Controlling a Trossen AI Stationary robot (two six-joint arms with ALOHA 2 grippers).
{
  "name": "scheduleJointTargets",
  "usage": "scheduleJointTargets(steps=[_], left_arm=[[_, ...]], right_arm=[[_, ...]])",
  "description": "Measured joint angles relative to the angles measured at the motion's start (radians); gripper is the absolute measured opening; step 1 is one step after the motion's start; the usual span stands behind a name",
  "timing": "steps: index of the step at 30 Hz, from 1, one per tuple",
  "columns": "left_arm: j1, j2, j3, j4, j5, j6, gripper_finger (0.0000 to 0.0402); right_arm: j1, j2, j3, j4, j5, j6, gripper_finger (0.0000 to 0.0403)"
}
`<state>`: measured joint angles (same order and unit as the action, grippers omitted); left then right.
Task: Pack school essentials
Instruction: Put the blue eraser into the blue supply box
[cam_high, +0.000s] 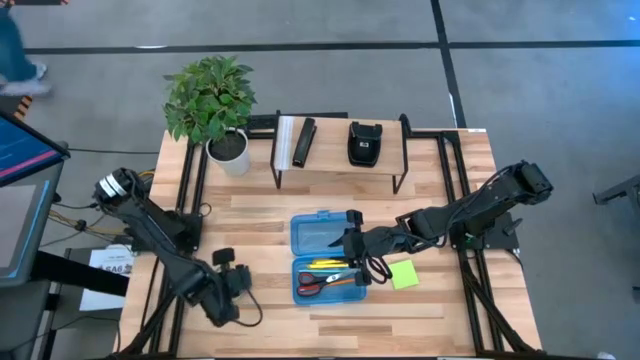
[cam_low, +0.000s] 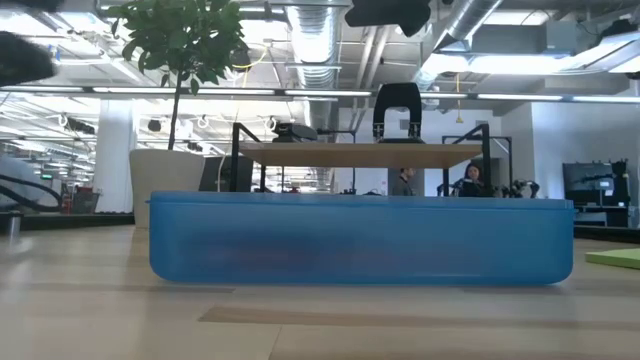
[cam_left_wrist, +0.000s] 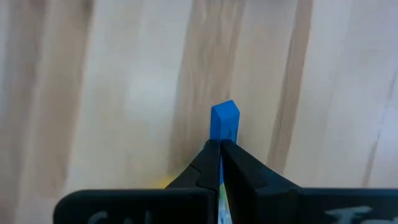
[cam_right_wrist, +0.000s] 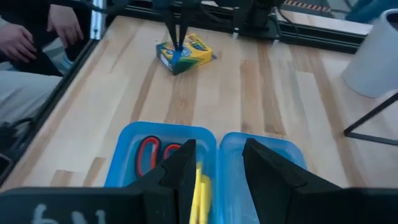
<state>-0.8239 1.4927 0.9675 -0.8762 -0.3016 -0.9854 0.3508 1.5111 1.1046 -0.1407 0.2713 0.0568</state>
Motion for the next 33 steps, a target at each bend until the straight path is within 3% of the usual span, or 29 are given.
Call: scheduleJointTargets(steps=[7,15,26,33], left_arm=[[0.17,-0.001,0.108,0.119,-0.033,0.337,0.0],[0.384,0.104,0.176,0.335,0.099,0.691,0.0],[0.467,0.227,0.205,0.439,0.259,0.758,0.0005],[0.467,0.244,0.205,0.449,0.266,0.752,0.0078]], right_arm=[[-0.004,-0.058,0.027,-0.1,0.062,0.008,0.0155],[-0.006,-0.171,0.044,-0.211,0.162,0.065,0.0155],[-0.006,-0.16,0.042,-0.278,0.176,0.095,0.0155],[-0.014,-0.149,0.042,-0.276,0.176,0.112,0.0155]])
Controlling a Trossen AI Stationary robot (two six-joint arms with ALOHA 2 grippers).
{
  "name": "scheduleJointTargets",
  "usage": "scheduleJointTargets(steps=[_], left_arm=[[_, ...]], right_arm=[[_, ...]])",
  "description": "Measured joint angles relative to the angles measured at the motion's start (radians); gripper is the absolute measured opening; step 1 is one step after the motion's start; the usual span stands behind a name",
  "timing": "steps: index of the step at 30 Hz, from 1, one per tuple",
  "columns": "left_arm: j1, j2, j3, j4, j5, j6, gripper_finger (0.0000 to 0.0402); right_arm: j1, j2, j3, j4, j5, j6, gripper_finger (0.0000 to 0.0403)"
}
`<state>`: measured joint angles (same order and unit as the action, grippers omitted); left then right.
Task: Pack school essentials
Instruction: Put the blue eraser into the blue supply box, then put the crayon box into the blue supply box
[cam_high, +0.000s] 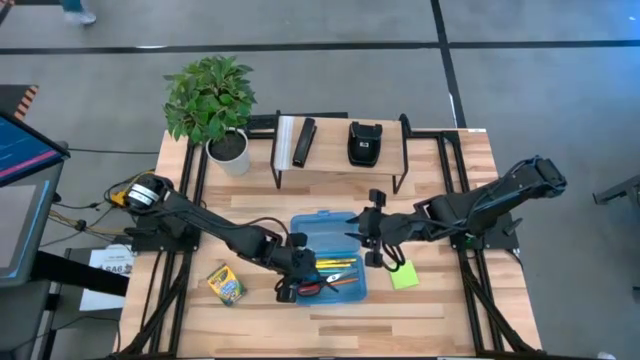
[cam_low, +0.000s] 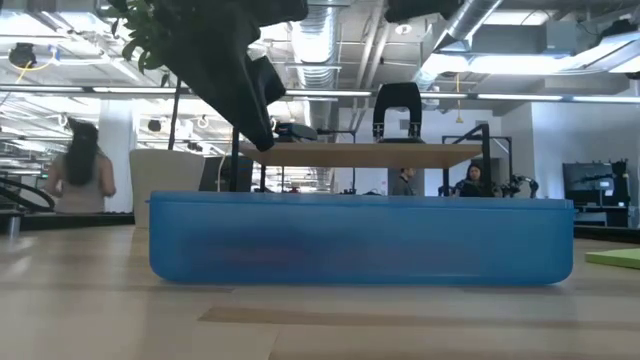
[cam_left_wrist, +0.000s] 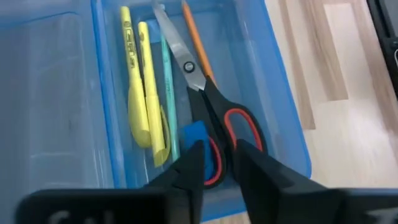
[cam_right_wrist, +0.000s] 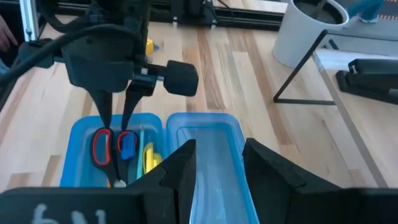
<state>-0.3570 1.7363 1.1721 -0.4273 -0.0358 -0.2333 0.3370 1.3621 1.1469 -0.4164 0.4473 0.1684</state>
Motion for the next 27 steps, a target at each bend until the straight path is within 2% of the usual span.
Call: scheduleJointTargets(steps=[4,7,12,17,23,27], left_arm=[[-0.01,-0.045,-0.001,-0.026,-0.05,-0.001,0.0124],[-0.038,-0.104,-0.001,-0.08,-0.155,-0.016,0.0141],[-0.132,-0.224,-0.013,-0.156,-0.342,-0.069,0.0145],[-0.23,-0.358,-0.127,-0.145,-0.439,-0.2,0.0145],[-0.335,-0.469,-0.257,-0.159,-0.469,-0.434,0.0145],[-0.408,-0.497,-0.276,-0.303,-0.424,-0.635,0.0139]], right_arm=[[0.0,-0.003,0.0,0.003,0.0,0.0,0.0155],[0.0,0.0,0.0,0.001,0.0,0.0,0.0155],[0.008,0.02,0.0,-0.006,-0.001,0.009,0.0155],[0.017,0.055,-0.005,0.018,-0.006,0.01,0.0155],[0.002,0.129,-0.003,0.131,-0.036,-0.017,0.0155],[-0.032,0.163,0.004,0.23,-0.124,-0.03,0.0155]])
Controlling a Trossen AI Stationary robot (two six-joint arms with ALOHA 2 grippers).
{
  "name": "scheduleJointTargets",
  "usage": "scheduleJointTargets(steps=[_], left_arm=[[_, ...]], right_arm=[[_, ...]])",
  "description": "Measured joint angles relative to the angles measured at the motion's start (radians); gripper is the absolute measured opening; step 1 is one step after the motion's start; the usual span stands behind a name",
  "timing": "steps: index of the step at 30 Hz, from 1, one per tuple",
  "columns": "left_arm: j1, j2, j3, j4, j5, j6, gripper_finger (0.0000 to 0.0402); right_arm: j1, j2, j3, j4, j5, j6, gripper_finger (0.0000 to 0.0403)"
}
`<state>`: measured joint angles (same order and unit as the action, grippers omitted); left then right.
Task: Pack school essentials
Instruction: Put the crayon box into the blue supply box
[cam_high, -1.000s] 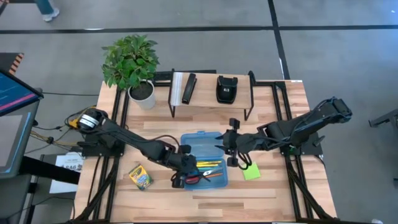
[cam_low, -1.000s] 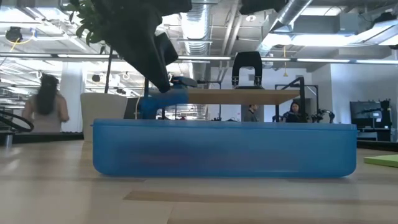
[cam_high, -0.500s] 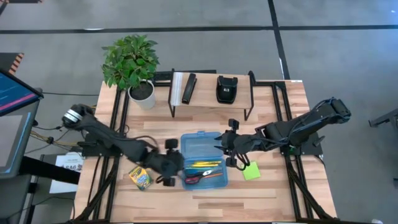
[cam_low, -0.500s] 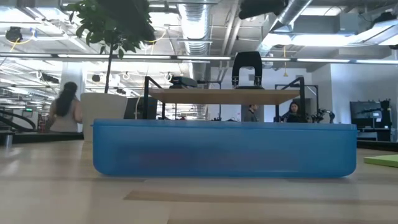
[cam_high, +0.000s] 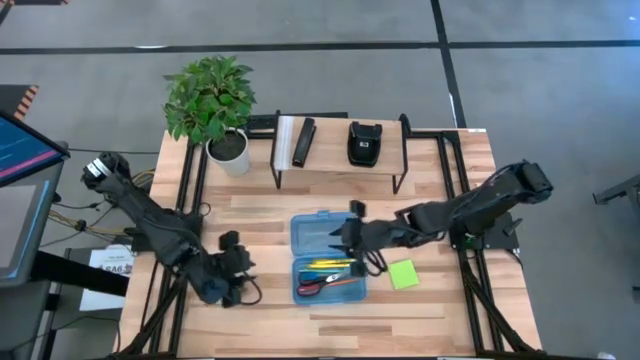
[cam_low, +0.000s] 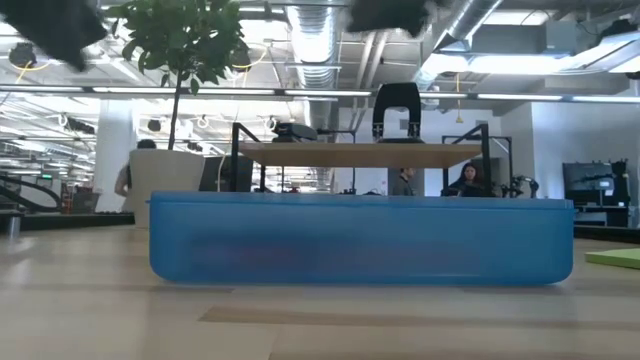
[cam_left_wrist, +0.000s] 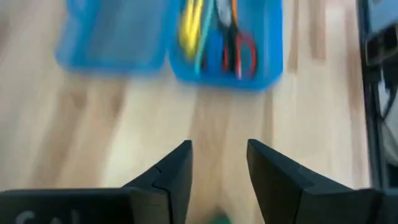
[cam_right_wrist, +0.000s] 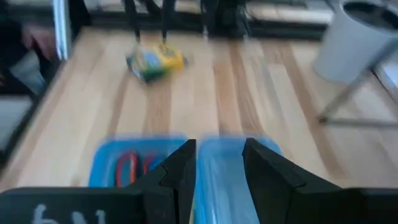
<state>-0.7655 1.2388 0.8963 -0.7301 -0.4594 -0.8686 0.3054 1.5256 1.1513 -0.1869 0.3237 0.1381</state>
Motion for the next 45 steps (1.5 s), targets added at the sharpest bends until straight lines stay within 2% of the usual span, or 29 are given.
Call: scheduleJointTargets(steps=[2,7,13,17,21,24,29,33,40,45], left_arm=[[-0.044,-0.008,-0.004,-0.11,0.051,-0.118,0.013],[-0.153,-0.007,-0.003,-0.242,0.163,-0.382,0.0104],[-0.289,0.024,-0.003,-0.281,0.179,-0.635,0.008],[-0.325,0.08,-0.003,-0.282,0.246,-0.732,0.0074],[-0.346,0.163,-0.003,-0.281,0.316,-0.752,0.0073],[-0.35,0.218,-0.003,-0.274,0.358,-0.733,0.007],[-0.367,0.243,-0.003,-0.244,0.298,-0.697,0.0036],[-0.387,0.227,-0.04,-0.213,0.293,-0.743,0.0005],[-0.398,0.205,-0.23,0.077,0.303,-0.802,0.0005],[-0.392,0.198,-0.279,0.13,0.29,-0.82,0.0005]], right_arm=[[-0.018,0.022,-0.001,0.027,-0.037,-0.014,0.0155],[-0.063,0.112,0.076,0.106,-0.135,-0.068,0.0155],[-0.097,0.278,0.246,0.076,-0.242,-0.143,0.0155],[-0.116,0.388,0.37,0.03,-0.312,-0.175,0.0155],[-0.126,0.494,0.484,-0.023,-0.376,-0.196,0.0155],[-0.125,0.564,0.559,-0.036,-0.385,-0.199,0.0155],[-0.125,0.659,0.648,-0.042,-0.396,-0.204,0.0153],[-0.128,0.723,0.708,-0.048,-0.403,-0.201,0.014],[-0.13,0.791,0.772,-0.026,-0.406,-0.199,0.0094],[-0.135,0.794,0.772,-0.039,-0.407,-0.199,0.0031]])
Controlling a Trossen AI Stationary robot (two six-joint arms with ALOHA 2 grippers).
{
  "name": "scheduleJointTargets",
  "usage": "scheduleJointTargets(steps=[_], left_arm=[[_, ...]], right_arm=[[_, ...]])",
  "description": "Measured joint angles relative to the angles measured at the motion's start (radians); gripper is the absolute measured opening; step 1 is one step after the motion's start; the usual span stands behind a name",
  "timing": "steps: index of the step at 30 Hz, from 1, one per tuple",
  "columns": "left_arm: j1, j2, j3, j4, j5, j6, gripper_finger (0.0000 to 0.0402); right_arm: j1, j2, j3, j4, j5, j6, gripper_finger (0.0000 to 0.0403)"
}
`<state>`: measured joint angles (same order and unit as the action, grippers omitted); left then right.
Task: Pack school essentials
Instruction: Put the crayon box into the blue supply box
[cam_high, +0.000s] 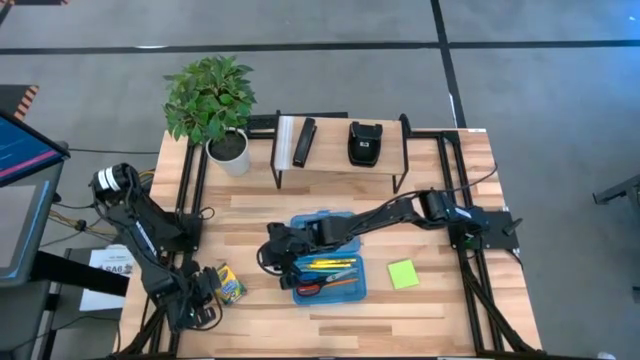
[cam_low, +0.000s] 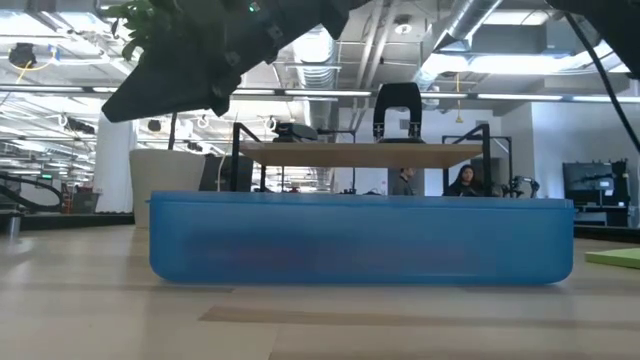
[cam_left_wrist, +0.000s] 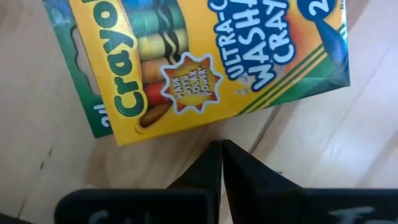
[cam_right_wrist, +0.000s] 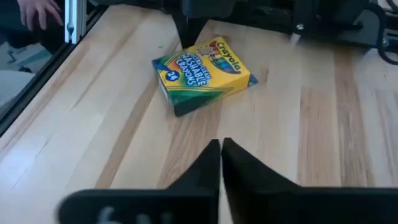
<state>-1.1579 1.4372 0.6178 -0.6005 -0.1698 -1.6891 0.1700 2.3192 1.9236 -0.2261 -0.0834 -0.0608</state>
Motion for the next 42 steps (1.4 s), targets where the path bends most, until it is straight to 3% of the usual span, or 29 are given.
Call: scheduleJointTargets(steps=[3,10,18,25,42], left_arm=[[0.011,0.0,-0.007,0.0,-0.01,0.013,0.0005],[0.09,0.003,-0.01,-0.001,-0.042,0.148,0.0004],[0.214,0.005,-0.016,0.043,-0.125,0.345,0.0004],[0.3,0.01,-0.018,0.069,-0.2,0.457,0.0004],[0.419,0.008,-0.016,0.151,-0.177,0.63,0.0004]], right_arm=[[-0.006,0.0,0.0,0.001,0.0,0.0,0.0008],[-0.016,0.0,0.0,0.001,0.0,0.007,0.0029],[-0.016,0.0,0.0,-0.059,0.0,0.008,0.0005],[-0.015,0.0,0.0,-0.131,0.0,0.009,0.0008],[-0.029,0.01,-0.001,-0.217,0.002,0.027,0.0005]])
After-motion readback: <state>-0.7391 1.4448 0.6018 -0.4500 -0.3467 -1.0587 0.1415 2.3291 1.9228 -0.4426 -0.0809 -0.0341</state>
